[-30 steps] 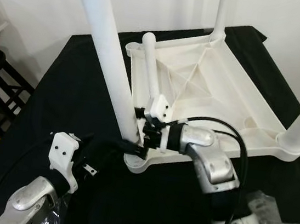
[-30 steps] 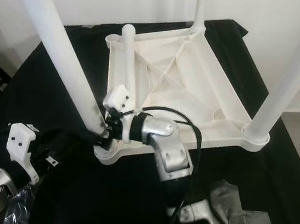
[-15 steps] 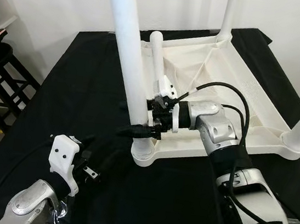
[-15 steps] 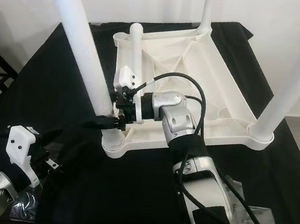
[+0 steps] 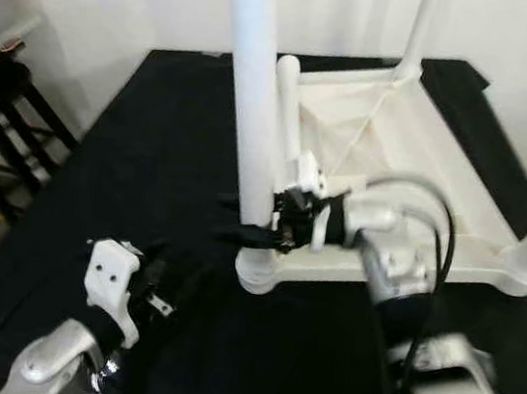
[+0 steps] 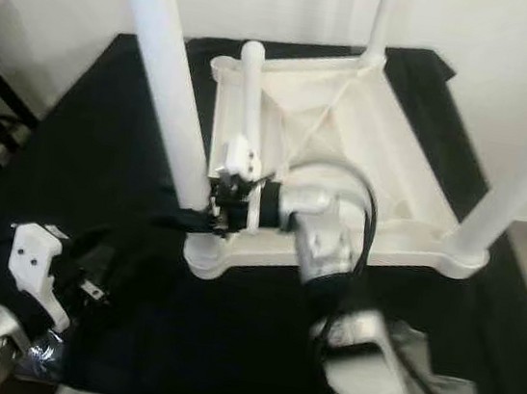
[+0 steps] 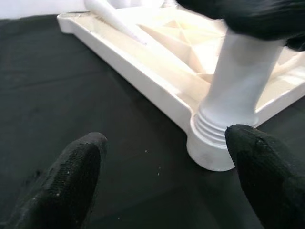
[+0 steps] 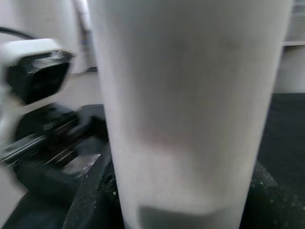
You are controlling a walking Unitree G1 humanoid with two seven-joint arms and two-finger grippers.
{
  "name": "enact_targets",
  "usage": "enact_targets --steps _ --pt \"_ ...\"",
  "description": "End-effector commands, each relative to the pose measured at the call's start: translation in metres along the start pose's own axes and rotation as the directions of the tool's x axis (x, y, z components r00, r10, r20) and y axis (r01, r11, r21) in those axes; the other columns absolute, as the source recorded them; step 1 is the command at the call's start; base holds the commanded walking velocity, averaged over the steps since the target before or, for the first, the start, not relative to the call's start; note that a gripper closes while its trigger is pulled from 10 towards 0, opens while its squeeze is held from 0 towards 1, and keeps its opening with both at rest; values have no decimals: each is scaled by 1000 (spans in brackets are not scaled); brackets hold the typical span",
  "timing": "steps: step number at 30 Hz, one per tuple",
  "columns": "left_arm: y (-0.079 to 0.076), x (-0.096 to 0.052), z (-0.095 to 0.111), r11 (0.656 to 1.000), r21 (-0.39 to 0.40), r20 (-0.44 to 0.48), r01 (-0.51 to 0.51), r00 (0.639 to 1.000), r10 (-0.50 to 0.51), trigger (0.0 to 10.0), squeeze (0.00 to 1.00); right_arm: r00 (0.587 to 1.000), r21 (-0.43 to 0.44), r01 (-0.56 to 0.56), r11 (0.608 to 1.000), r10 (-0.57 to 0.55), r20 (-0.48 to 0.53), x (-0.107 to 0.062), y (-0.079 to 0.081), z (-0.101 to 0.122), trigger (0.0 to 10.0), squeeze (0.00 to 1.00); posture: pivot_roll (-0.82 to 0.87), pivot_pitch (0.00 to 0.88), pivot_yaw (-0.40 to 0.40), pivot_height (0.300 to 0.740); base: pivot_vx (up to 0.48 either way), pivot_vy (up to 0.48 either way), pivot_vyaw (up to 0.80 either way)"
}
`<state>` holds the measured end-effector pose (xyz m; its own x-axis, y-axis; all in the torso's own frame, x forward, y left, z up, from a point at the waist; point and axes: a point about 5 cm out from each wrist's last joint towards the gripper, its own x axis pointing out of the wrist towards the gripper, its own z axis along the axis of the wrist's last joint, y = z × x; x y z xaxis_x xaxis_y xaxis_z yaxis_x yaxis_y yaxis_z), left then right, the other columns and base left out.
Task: Building children table
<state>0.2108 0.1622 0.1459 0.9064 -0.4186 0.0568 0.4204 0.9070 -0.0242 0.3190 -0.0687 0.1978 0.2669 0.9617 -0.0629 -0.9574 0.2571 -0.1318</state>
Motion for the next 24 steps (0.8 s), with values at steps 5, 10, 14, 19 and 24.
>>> enact_targets --steps 5,10,14,19,24 --pt "1 2 -3 1000 -11 4 -13 1000 13 10000 0 880 87 437 895 -405 -246 8 53 -49 0 0 -32 123 37 740 0 0 0" --pt "-1 5 -4 1000 -19 1 15 1000 -14 10000 0 909 69 371 926 -346 -232 11 48 -49 0 0 -25 110 25 740 0 0 0" --pt "-2 7 -6 1000 -17 3 15 1000 -15 10000 0 908 94 384 919 -357 -218 11 38 -45 10000 502 -23 98 27 740 0 0 0" --pt "-2 9 -7 1000 -14 6 6 1000 -6 10000 0 981 145 192 971 -194 -6 5 18 -7 10000 1000 -19 89 30 740 0 0 0" --pt "-2 10 -8 1000 -14 5 8 1000 -8 10000 0 995 41 -63 997 60 81 -14 10 19 10000 882 -15 83 36 740 0 0 0"
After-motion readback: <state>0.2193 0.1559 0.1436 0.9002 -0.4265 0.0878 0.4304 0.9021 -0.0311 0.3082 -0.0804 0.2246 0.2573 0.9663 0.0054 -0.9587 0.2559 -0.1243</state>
